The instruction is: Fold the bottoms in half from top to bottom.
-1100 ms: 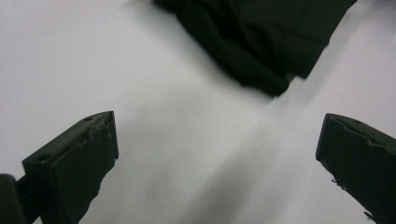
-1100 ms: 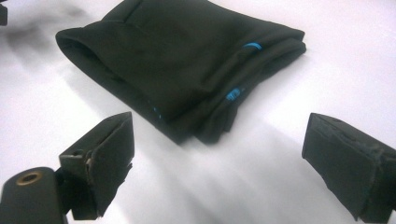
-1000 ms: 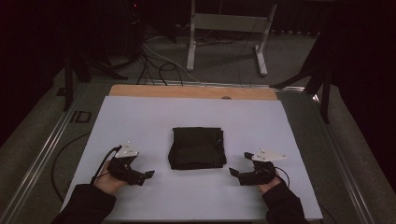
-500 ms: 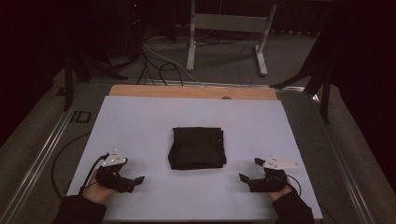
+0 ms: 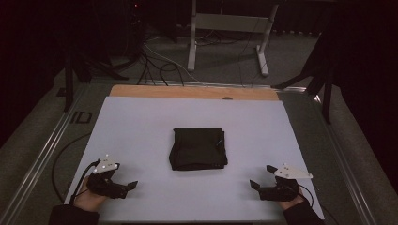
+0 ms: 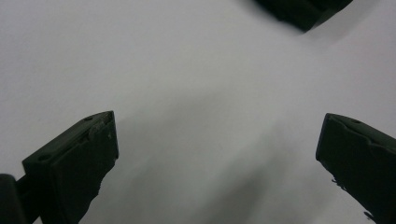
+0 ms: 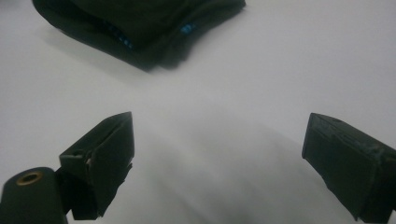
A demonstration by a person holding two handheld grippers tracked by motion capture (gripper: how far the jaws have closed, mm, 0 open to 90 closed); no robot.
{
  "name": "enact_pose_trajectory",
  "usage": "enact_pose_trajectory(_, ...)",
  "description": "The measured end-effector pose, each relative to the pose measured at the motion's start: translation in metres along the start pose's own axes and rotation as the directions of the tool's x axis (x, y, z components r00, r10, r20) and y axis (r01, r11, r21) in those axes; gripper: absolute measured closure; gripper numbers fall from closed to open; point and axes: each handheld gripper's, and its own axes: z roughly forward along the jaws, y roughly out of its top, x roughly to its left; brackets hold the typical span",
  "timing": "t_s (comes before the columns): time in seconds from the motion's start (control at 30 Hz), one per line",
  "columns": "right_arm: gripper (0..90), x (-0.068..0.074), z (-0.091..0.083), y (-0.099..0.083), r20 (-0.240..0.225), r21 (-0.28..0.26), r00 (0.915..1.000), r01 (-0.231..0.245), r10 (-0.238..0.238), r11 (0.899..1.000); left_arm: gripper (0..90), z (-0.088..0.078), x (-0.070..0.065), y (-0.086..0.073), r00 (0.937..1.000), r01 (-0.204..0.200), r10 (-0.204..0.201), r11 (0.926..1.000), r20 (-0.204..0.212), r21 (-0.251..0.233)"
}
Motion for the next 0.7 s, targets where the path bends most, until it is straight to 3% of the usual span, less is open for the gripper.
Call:
enact_pose_trajectory(0.43, 9.3, -0.001, -0.006, -0.009, 0.047, 0.026, 0.9989, -0.002, 0.001, 1.000, 0.3, -0.013, 0.004, -0.010, 0.9993, 0.009, -0.010, 0.9997, -0.037, -0.021)
enact_pose_trajectory(0.7, 9.4, -0.003, -0.005, -0.009, 0.060, 0.029, 0.9982, -0.007, 0.005, 1.000, 0.3, -0.014, 0.003, -0.009, 0.9995, 0.008, -0.009, 0.9993, -0.029, -0.037)
